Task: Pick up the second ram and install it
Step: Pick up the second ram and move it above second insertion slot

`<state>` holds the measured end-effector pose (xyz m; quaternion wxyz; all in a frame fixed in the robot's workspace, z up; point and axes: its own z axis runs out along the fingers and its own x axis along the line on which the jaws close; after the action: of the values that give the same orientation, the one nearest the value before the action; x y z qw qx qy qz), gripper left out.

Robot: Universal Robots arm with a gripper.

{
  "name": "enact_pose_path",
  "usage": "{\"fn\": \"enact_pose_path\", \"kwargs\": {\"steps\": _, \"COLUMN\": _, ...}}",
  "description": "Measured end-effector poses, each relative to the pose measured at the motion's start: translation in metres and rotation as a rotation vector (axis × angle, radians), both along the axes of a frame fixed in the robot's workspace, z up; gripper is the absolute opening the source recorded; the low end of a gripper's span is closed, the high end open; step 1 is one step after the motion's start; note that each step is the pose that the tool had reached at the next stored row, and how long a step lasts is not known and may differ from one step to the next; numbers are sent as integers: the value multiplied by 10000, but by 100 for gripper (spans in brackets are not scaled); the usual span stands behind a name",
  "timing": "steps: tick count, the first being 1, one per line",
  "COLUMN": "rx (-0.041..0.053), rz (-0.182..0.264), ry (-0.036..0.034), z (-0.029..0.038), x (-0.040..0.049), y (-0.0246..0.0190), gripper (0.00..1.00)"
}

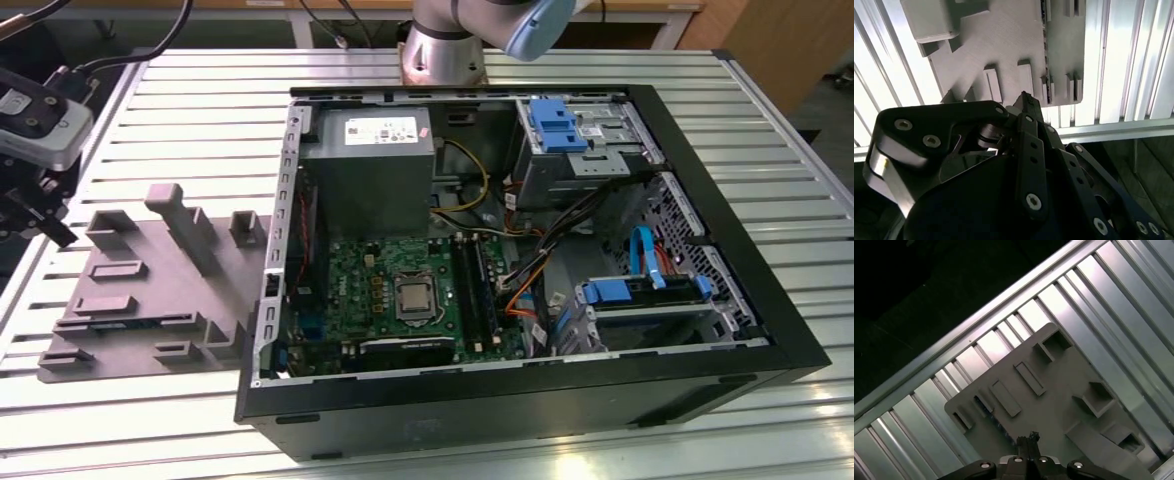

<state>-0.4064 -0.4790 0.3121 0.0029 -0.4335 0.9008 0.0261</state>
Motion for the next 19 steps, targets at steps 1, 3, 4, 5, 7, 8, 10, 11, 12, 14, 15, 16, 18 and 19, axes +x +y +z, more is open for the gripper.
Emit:
{"fn": "enact_pose_path", "kwargs": {"steps": 1, "rx": 0, "rz": 100, "ry": 0, "z": 0, "x": 0, "y": 0, "gripper": 11}}
{"fn": "enact_pose_path", "kwargs": {"steps": 3, "rx": 0, "rz": 306, "ry": 0, "z": -1, "x": 0, "y": 0, "gripper": 11}}
{"fn": "enact_pose_path", "kwargs": {"steps": 4, "rx": 0, "rz": 420, "ry": 0, "z": -2, "x": 0, "y": 0, "gripper": 11}}
{"fn": "enact_pose_path", "kwargs": {"steps": 5, "rx": 0, "rz": 546, "ry": 0, "z": -3, "x": 0, "y": 0, "gripper": 11}}
{"fn": "enact_pose_path", "kwargs": {"steps": 7, "rx": -1, "rz": 831, "ry": 1, "z": -5, "x": 0, "y": 0, "gripper": 11}}
{"fn": "enact_pose_path", "kwargs": {"steps": 8, "rx": -1, "rz": 980, "ry": 1, "z": -6, "x": 0, "y": 0, "gripper": 11}}
{"fn": "enact_pose_path", "kwargs": {"steps": 10, "rx": -1, "rz": 1306, "ry": 1, "z": -9, "x": 0, "y": 0, "gripper": 11}}
{"fn": "enact_pose_path", "kwargs": {"steps": 11, "rx": 0, "rz": 1466, "ry": 1, "z": -12, "x": 0, "y": 0, "gripper": 11}}
{"fn": "enact_pose_path", "kwargs": {"steps": 12, "rx": 0, "rz": 1628, "ry": 0, "z": -14, "x": 0, "y": 0, "gripper": 11}}
{"fn": "enact_pose_path", "kwargs": {"steps": 14, "rx": -1, "rz": 1962, "ry": 1, "z": -20, "x": 0, "y": 0, "gripper": 11}}
{"fn": "enact_pose_path", "kwargs": {"steps": 15, "rx": -1, "rz": 2120, "ry": 0, "z": -23, "x": 0, "y": 0, "gripper": 11}}
{"fn": "enact_pose_path", "kwargs": {"steps": 16, "rx": 0, "rz": 2284, "ry": 1, "z": -26, "x": 0, "y": 0, "gripper": 11}}
{"fn": "enact_pose_path", "kwargs": {"steps": 18, "rx": 0, "rz": 2609, "ry": 0, "z": -31, "x": -1, "y": 0, "gripper": 11}}
{"fn": "enact_pose_path", "kwargs": {"steps": 19, "rx": 0, "rz": 2761, "ry": 1, "z": -33, "x": 0, "y": 0, "gripper": 11}}
